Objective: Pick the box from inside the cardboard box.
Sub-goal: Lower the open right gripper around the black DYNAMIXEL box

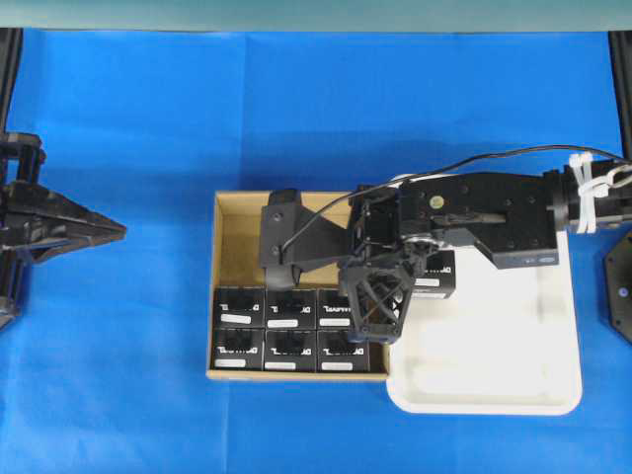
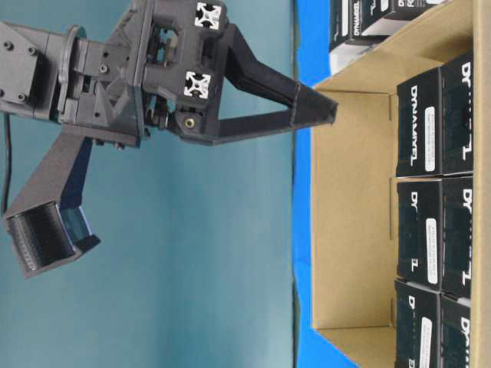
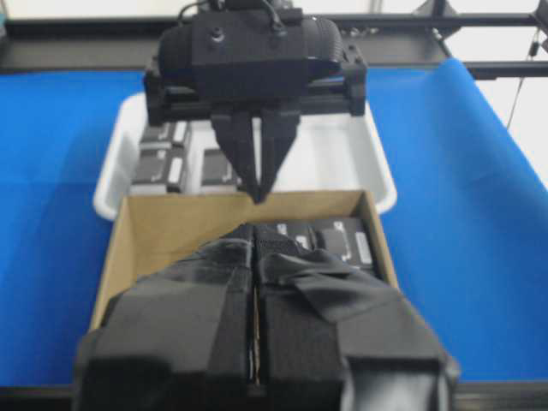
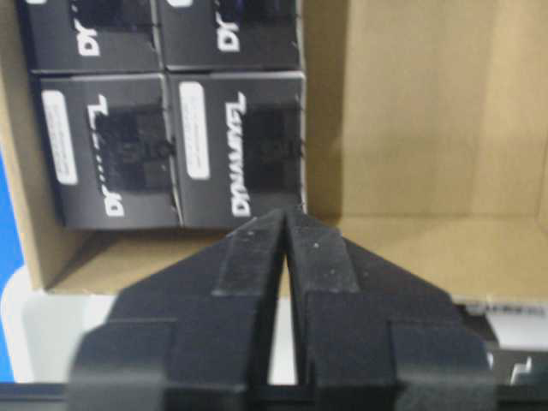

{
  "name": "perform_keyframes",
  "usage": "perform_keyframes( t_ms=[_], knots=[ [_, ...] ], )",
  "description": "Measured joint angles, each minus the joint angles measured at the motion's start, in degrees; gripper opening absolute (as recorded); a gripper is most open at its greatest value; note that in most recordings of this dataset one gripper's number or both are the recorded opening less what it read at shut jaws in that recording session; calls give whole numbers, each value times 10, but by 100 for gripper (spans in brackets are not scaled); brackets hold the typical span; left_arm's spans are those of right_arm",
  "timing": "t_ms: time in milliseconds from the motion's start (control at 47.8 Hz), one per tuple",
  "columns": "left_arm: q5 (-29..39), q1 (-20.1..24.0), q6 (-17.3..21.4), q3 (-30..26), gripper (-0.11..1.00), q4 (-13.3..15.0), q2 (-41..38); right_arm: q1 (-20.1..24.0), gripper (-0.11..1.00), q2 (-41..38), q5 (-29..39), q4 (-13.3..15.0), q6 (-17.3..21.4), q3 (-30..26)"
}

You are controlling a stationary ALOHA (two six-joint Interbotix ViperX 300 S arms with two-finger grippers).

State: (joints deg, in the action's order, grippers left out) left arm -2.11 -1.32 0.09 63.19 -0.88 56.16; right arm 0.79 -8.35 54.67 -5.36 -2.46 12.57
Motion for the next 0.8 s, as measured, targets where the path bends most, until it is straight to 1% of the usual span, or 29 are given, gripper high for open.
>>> perform_keyframes(
  t_ms=[84,147,167,230,272,314,377,461,795],
  knots=[
    [0,0,0,0,-4,1,-1,2,39,-2,-12,-4,-6,-1],
    [0,0,-1,0,-4,0,0,2,58,-3,-19,-5,-8,0],
    [0,0,-1,0,-4,1,0,2,66,-4,-22,-6,-8,0],
    [0,0,0,0,-4,1,0,2,83,-5,-27,-6,-8,0],
    [-1,0,-1,0,-4,1,0,2,91,-7,-29,-6,-10,0],
    [0,0,0,0,-4,1,-1,2,97,-10,-31,-6,-11,1],
    [0,0,-2,0,-4,0,-1,2,100,-14,-33,-7,-14,2],
    [0,0,-3,0,-4,0,0,2,99,-21,-38,-7,-16,2],
    [0,-4,-4,0,-4,0,0,0,99,-41,-61,-7,-17,4]
  ],
)
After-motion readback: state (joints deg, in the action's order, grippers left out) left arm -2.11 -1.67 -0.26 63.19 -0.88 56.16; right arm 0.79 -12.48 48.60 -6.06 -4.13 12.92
